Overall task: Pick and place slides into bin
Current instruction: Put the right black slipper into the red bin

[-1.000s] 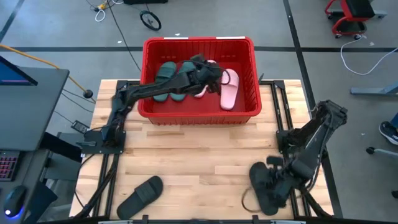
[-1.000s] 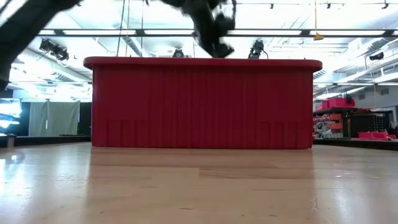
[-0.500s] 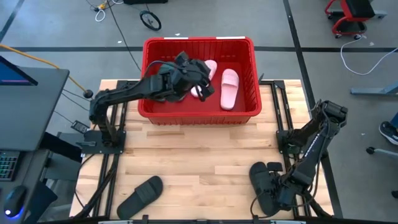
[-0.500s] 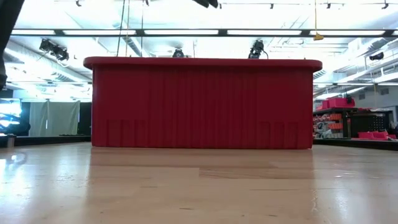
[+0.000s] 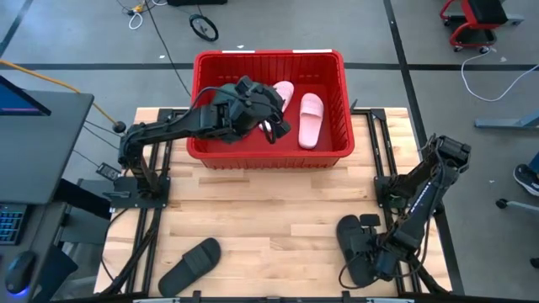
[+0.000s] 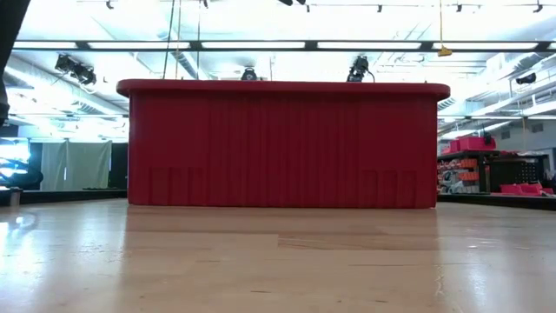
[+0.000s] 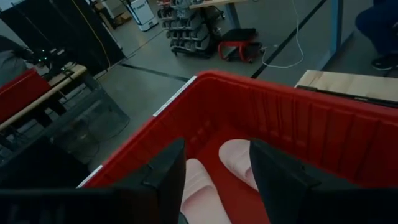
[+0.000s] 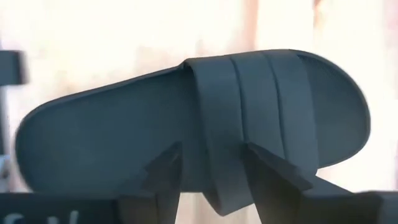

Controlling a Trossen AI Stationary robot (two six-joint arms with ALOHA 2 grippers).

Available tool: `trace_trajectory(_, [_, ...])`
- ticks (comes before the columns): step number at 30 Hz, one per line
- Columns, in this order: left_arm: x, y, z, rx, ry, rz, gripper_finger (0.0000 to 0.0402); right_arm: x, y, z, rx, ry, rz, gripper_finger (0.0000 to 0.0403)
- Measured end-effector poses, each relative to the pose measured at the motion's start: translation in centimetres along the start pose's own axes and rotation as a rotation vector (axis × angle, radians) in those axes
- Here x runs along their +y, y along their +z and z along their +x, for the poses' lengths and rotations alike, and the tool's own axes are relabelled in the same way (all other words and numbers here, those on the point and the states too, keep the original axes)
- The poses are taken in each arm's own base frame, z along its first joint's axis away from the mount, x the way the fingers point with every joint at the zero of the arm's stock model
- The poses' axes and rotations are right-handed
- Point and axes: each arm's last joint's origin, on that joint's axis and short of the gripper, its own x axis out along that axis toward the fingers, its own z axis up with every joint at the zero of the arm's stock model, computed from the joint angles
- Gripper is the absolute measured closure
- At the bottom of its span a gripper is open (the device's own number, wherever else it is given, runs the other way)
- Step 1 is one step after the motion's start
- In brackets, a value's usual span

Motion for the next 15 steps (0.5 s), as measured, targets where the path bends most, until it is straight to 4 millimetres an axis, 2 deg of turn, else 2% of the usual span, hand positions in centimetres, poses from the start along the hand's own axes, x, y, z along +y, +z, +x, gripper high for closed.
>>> trace_trajectory(10, [0.6, 0.0, 0.5, 0.006, 0.019, -0.006, 0.0227, -1.8, -1.0, 1.8, -0.096, -0.174, -0.047, 0.0248])
trace_trajectory(15, [0.9, -0.1, 0.8, 0.009, 0.028, -0.010, 0.0229, -2.6, -1.1, 2.1, -0.167, -0.276, -0.069, 0.0270])
